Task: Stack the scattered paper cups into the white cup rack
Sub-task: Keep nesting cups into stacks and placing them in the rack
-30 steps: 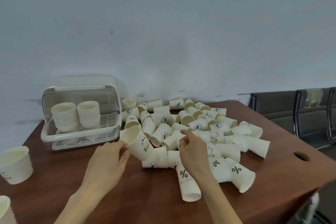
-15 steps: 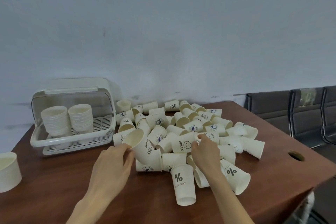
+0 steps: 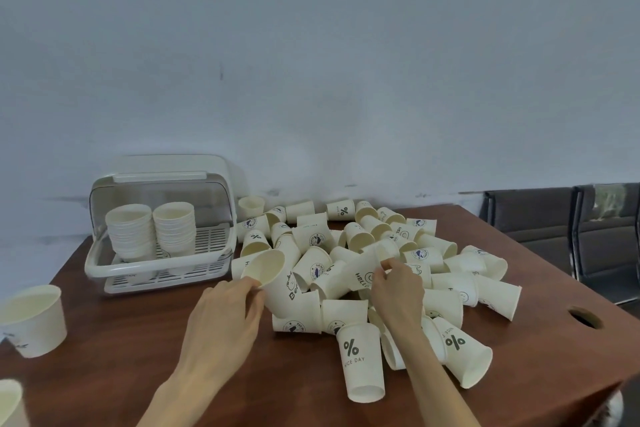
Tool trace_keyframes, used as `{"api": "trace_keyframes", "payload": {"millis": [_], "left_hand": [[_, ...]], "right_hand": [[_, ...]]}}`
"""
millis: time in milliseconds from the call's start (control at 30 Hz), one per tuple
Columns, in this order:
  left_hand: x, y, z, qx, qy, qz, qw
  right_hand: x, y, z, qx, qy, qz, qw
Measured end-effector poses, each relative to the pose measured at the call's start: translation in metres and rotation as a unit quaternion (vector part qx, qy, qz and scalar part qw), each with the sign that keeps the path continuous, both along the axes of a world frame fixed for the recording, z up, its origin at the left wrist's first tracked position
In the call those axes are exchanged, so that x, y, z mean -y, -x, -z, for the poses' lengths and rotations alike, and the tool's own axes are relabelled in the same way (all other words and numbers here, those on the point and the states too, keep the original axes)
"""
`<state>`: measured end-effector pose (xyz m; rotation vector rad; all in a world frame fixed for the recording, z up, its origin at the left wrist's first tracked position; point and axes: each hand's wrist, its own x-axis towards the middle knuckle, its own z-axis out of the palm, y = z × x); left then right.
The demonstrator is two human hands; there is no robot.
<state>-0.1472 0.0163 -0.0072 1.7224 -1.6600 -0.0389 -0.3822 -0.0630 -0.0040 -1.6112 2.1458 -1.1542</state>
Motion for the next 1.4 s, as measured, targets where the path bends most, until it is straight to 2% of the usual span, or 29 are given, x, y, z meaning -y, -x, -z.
{"api": "trace_keyframes", "payload": {"millis": [233,600,800,933,1400], "left_hand": [[-0.003,-0.006,-0.003,-0.006,0.000,-0.013,1.000],[-0.011,-0.029,-0.010,-0.014,0.031,-0.056,0.998],[-0.017,-0.046,-0.015,-0.021,0.031,-0.074,0.997],[-0.022,-0.062,-0.015,-0.022,0.034,-0.091,0.995],[-0.031,-0.104,-0.023,0.002,0.027,-0.153,0.988]], "right_hand": [[-0.004,-0.010,-0.007,0.017,0.072,-0.031,0.997],[-0.013,-0.055,-0.014,-0.011,0.110,-0.127,0.986],[-0.015,-0.085,-0.024,-0.050,0.108,-0.175,0.977],[-0.020,-0.105,-0.026,-0.025,0.104,-0.214,0.971],[-0.016,-0.148,-0.022,-0.088,0.094,-0.270,0.954]]}}
